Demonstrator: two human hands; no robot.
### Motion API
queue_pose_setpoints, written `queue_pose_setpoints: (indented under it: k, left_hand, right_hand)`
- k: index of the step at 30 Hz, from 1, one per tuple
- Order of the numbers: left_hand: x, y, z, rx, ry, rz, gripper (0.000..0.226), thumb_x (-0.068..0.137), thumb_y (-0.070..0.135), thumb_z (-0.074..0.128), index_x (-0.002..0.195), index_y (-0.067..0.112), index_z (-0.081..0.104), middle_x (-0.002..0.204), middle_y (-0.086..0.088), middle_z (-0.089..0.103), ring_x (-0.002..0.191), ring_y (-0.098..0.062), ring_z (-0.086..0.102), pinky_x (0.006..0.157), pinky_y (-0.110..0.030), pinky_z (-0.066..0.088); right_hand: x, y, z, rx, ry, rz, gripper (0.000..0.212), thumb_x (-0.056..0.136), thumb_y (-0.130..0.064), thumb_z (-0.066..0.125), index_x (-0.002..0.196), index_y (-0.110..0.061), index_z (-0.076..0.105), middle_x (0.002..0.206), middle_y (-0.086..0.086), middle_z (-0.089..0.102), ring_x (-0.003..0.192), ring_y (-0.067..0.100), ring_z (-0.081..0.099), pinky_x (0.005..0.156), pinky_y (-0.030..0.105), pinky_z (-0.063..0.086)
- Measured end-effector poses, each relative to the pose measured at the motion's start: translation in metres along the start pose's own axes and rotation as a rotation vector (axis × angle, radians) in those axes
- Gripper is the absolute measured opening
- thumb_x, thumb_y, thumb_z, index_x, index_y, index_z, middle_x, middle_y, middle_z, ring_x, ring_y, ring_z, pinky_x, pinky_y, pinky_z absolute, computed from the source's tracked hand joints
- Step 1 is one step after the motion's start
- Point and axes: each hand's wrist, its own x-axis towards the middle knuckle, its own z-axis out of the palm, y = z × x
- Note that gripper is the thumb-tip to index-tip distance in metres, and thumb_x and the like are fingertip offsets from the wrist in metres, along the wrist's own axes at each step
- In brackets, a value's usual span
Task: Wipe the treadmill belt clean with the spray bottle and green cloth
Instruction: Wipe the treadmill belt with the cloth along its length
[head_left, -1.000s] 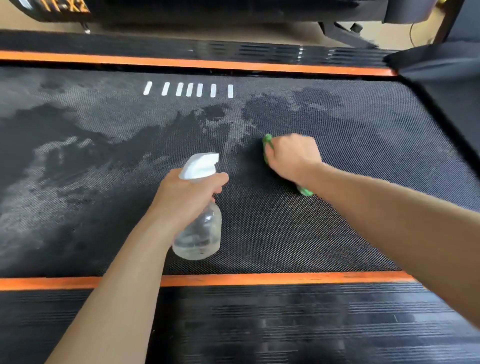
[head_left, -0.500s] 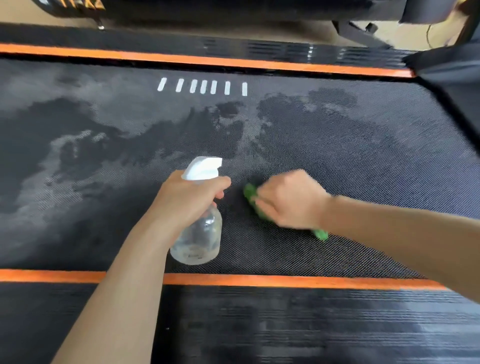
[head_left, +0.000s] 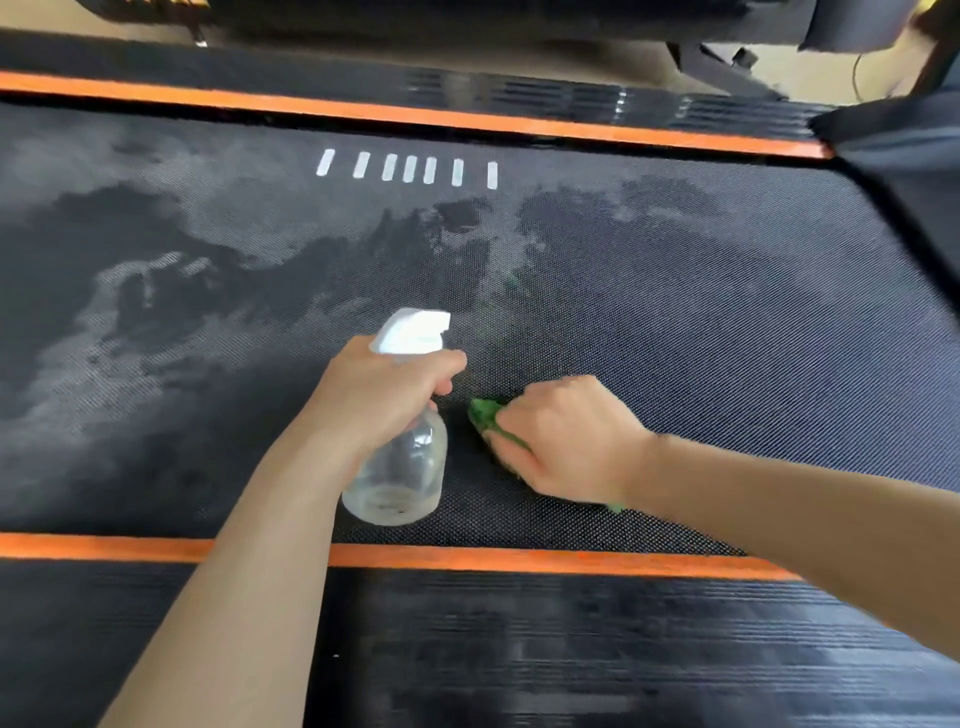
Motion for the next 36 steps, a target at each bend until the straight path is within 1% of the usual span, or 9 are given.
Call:
queue_pose_setpoints:
  k: [3, 9, 11, 16, 20, 23, 27, 31, 36]
  left_hand:
    - [0.001, -0.001, 0.0, 0.002, -0.008, -0.007, 0.015, 0.082, 0.04, 0.08, 0.084, 0.025, 0.077, 0.089, 0.006, 0.082, 0.093, -0.019, 0.078, 0.089, -0.037, 0.062]
    - [0.007, -0.002, -0.001, 0.012, -0.013, -0.013, 0.02, 0.085, 0.041, 0.079, 0.087, 0.021, 0.081, 0.088, 0.009, 0.082, 0.081, -0.011, 0.075, 0.075, -0.027, 0.057]
    - [0.006, -0.002, 0.0, 0.013, -0.021, -0.02, 0.022, 0.084, 0.041, 0.079, 0.084, 0.02, 0.082, 0.085, 0.006, 0.081, 0.073, -0.01, 0.071, 0.073, -0.028, 0.058]
    - [0.009, -0.004, 0.001, 0.017, -0.031, -0.016, 0.015, 0.083, 0.038, 0.078, 0.086, 0.023, 0.08, 0.086, 0.009, 0.082, 0.084, -0.014, 0.077, 0.094, -0.043, 0.063]
    - [0.006, -0.005, 0.0, 0.028, -0.027, -0.025, 0.019, 0.081, 0.04, 0.079, 0.082, 0.021, 0.082, 0.091, 0.004, 0.083, 0.095, -0.023, 0.078, 0.095, -0.045, 0.062]
    - [0.006, -0.006, -0.006, 0.014, -0.006, -0.036, 0.023, 0.082, 0.042, 0.079, 0.081, 0.019, 0.083, 0.091, 0.005, 0.083, 0.095, -0.023, 0.077, 0.095, -0.042, 0.062]
    - [0.009, -0.006, -0.012, -0.013, 0.016, -0.025, 0.024, 0.084, 0.042, 0.078, 0.087, 0.019, 0.083, 0.088, 0.011, 0.082, 0.091, -0.016, 0.078, 0.088, -0.034, 0.062]
    - [0.011, -0.007, -0.015, -0.047, 0.022, -0.018, 0.022, 0.086, 0.039, 0.078, 0.093, 0.019, 0.082, 0.084, 0.013, 0.082, 0.085, -0.011, 0.076, 0.078, -0.027, 0.059]
    - [0.01, -0.01, -0.016, -0.05, 0.03, -0.03, 0.021, 0.083, 0.04, 0.079, 0.089, 0.02, 0.082, 0.084, 0.011, 0.082, 0.091, -0.019, 0.078, 0.094, -0.043, 0.063]
  right_hand:
    - [0.037, 0.048, -0.003, -0.151, 0.012, 0.013, 0.048, 0.101, -0.043, 0.031, 0.071, -0.016, 0.057, 0.065, 0.001, 0.059, 0.059, 0.03, 0.058, 0.055, 0.033, 0.046]
    - [0.096, 0.089, 0.004, -0.193, 0.054, 0.605, 0.045, 0.103, -0.036, 0.028, 0.083, -0.012, 0.061, 0.068, 0.006, 0.056, 0.062, 0.031, 0.055, 0.06, 0.035, 0.048]
    - [0.079, 0.067, 0.004, -0.157, 0.042, 0.538, 0.042, 0.104, -0.04, 0.027, 0.083, -0.018, 0.056, 0.07, 0.006, 0.058, 0.063, 0.032, 0.056, 0.057, 0.034, 0.043]
    - [-0.008, -0.005, 0.001, 0.033, -0.033, 0.128, 0.039, 0.099, -0.044, 0.036, 0.07, -0.022, 0.048, 0.066, 0.0, 0.058, 0.064, 0.029, 0.057, 0.056, 0.038, 0.048]
    - [-0.003, 0.011, 0.001, -0.034, -0.016, -0.041, 0.042, 0.1, -0.04, 0.04, 0.066, -0.018, 0.053, 0.063, 0.0, 0.056, 0.061, 0.027, 0.054, 0.055, 0.036, 0.046]
    - [0.054, 0.051, -0.003, -0.198, 0.055, 0.247, 0.052, 0.104, -0.043, 0.026, 0.069, -0.015, 0.052, 0.06, 0.0, 0.055, 0.054, 0.028, 0.054, 0.055, 0.032, 0.047]
    - [0.105, 0.065, 0.001, -0.13, 0.058, 0.64, 0.042, 0.102, -0.034, 0.028, 0.076, -0.015, 0.054, 0.075, 0.008, 0.066, 0.061, 0.031, 0.054, 0.059, 0.034, 0.042]
    - [0.064, 0.004, 0.002, -0.092, -0.001, 0.398, 0.041, 0.101, -0.04, 0.028, 0.08, -0.019, 0.057, 0.067, 0.005, 0.059, 0.063, 0.032, 0.059, 0.056, 0.035, 0.047]
    - [0.015, -0.033, 0.001, 0.048, -0.012, -0.039, 0.041, 0.096, -0.039, 0.041, 0.063, -0.019, 0.055, 0.06, -0.001, 0.059, 0.059, 0.027, 0.056, 0.053, 0.035, 0.047]
